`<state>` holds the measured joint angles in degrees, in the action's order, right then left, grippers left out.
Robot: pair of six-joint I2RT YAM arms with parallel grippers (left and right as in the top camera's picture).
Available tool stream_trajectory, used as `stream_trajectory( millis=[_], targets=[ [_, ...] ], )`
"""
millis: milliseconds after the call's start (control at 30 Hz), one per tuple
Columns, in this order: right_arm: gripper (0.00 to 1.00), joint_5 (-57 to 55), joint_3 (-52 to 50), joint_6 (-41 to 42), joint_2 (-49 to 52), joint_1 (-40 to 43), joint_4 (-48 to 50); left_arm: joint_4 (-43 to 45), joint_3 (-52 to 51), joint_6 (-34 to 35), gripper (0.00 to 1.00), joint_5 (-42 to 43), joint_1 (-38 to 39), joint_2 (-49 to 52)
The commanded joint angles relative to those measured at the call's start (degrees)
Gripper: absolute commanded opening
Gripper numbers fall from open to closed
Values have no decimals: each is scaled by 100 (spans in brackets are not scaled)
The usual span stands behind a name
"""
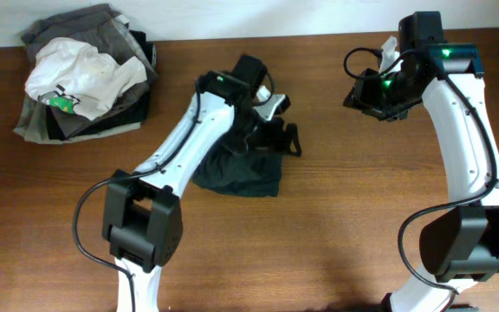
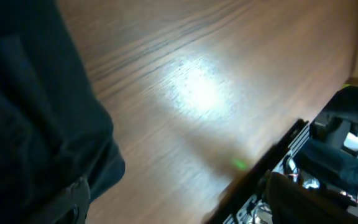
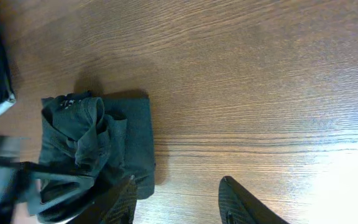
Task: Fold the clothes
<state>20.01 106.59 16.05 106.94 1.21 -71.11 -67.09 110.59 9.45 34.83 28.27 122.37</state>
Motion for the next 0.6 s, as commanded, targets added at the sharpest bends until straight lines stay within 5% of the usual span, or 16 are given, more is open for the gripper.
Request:
stream_trajectory(
  millis=[0, 167, 233, 300, 367, 467, 567],
  targets=[
    [48, 236, 70, -111, -50, 37, -2, -442, 896, -136, 94, -662, -671, -501],
    [48, 1158, 68, -129, -48, -68, 229, -1373, 1399, -138, 92, -1408, -1781, -699],
    [48, 1416, 68, -127, -48, -240, 411, -1788, 1263, -315, 78, -1432, -2033, -656],
    [48, 1432, 68, -72, -22, -564, 614, -2004, 885, -780, 76, -1064, -2092, -645],
    [45, 1429, 68, 68, 120, -981, 944, -1832, 376, -820, 76, -977, -1958, -645],
    [27, 1572, 68, 286, 446, -1440, 1362, -1432, -422, -686, 72, -979, -1794, -645],
    [27, 2295, 68, 291, 887, -1790, 1805, -1058, -1027, -459, 70, -1180, -1891, -645]
  ],
)
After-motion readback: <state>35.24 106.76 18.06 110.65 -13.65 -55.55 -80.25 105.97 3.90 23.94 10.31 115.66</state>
